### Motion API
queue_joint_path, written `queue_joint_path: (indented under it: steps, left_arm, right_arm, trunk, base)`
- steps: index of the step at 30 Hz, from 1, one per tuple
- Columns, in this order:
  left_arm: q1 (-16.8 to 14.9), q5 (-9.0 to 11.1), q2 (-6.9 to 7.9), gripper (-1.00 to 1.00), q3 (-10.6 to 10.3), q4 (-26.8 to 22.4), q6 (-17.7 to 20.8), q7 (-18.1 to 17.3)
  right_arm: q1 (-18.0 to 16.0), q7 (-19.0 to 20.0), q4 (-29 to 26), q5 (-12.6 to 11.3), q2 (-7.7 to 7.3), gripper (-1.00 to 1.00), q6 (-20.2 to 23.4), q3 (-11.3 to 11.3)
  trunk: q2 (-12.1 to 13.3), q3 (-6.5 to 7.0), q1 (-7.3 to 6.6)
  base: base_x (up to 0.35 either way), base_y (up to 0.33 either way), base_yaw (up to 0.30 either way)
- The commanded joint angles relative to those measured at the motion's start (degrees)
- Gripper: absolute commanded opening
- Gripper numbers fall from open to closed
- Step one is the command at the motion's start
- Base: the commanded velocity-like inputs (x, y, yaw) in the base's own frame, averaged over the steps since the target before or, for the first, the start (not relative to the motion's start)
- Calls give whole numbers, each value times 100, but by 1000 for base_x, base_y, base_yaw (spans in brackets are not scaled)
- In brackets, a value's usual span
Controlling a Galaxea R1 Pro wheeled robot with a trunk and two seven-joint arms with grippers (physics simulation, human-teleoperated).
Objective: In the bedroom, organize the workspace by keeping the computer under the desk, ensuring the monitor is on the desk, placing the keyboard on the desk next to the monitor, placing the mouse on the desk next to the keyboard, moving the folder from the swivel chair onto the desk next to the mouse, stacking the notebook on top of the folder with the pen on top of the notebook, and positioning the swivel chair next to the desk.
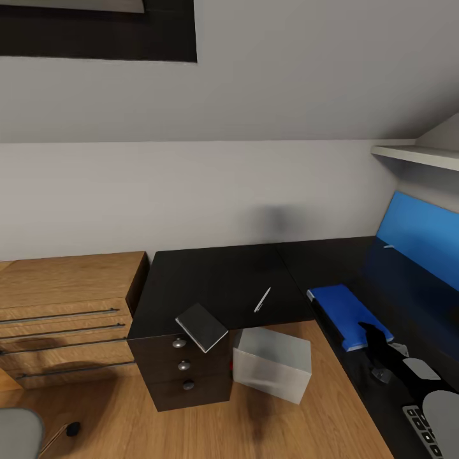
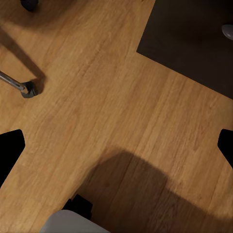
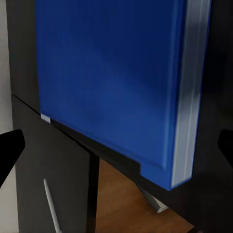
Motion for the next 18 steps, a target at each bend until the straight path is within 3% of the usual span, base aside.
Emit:
queue_joint_path:
  steps: [1, 18]
  left_arm:
    - [-2, 60, 0, 100, -20, 2, -16, -12]
    - [-2, 60, 8, 100, -20, 2, -16, -14]
  right_arm:
    - [-5, 10, 1, -6, 0, 100, 29, -33]
    - [-5, 10, -2, -6, -1, 100, 28, -34]
  trunk:
    - [-4, -6, 0]
    - [-4, -6, 0]
  base:
    - [0, 0, 0]
    - [0, 0, 0]
